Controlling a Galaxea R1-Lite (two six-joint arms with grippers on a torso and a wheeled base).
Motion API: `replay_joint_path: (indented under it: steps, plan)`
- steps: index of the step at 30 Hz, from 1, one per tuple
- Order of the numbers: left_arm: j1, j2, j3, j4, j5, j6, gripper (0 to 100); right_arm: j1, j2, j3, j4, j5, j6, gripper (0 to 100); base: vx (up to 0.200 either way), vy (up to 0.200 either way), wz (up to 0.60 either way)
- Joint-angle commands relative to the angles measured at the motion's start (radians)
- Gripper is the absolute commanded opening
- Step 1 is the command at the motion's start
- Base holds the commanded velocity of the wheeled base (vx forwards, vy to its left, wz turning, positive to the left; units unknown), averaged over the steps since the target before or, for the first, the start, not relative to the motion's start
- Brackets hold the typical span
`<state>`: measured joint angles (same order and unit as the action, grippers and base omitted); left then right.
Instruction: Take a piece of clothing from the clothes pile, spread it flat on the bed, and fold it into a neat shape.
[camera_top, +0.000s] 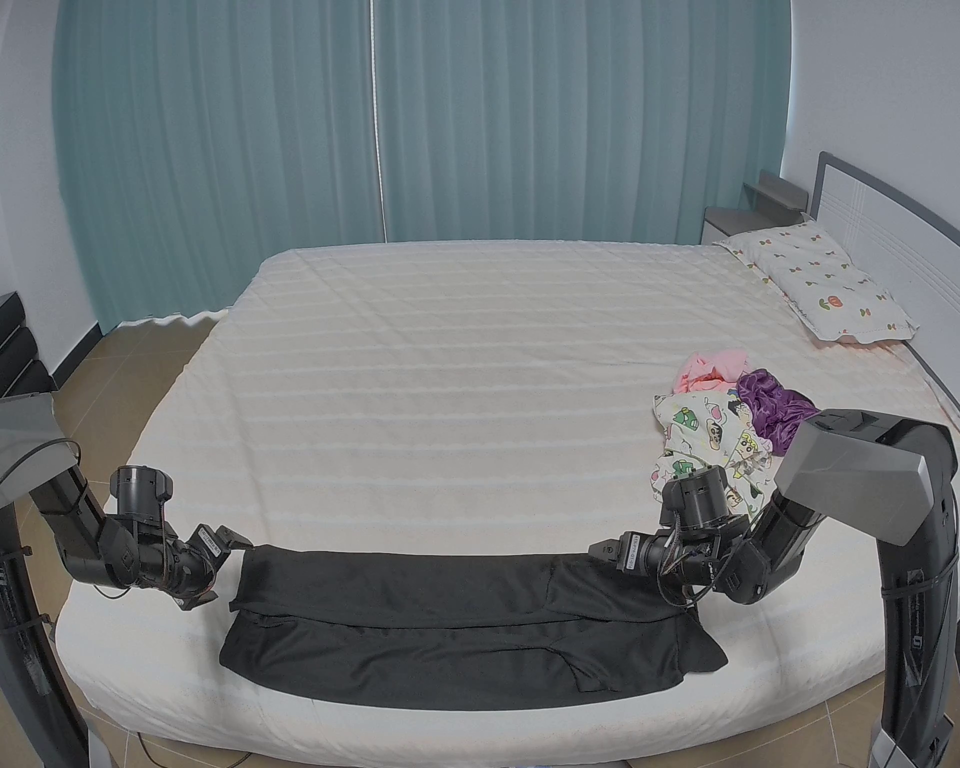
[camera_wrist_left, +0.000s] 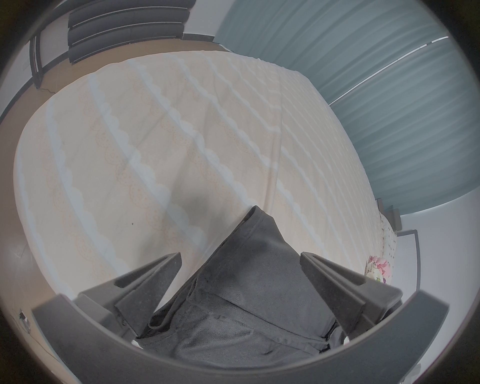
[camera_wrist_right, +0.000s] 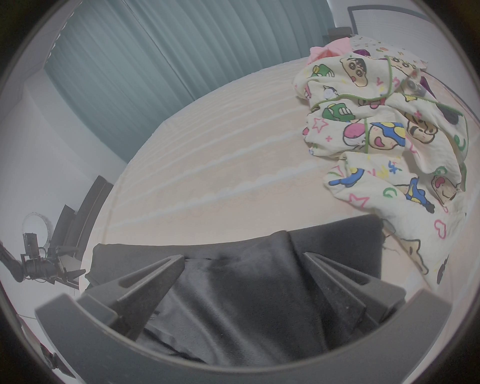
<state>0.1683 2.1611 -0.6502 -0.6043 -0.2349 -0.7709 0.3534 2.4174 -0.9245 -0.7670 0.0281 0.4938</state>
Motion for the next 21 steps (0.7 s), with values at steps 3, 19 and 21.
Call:
replay_joint_path:
  steps: [3, 19, 21]
  plan:
    - [0.0, 0.0, 0.0, 0.0, -0.001, -0.001, 100, -0.016, 0.026, -0.007, -0.005, 0.001, 0.002, 0, 0.0, 0.0, 0.0]
    - [0.0, -0.003, 0.006, 0.0, 0.0, -0.002, 100, -0.051, 0.028, 0.007, -0.046, -0.002, 0.049, 0, 0.0, 0.0, 0.0]
    - [0.0, -0.003, 0.006, 0.0, 0.0, -0.002, 100, -0.053, 0.028, 0.006, -0.046, -0.002, 0.049, 0, 0.0, 0.0, 0.0]
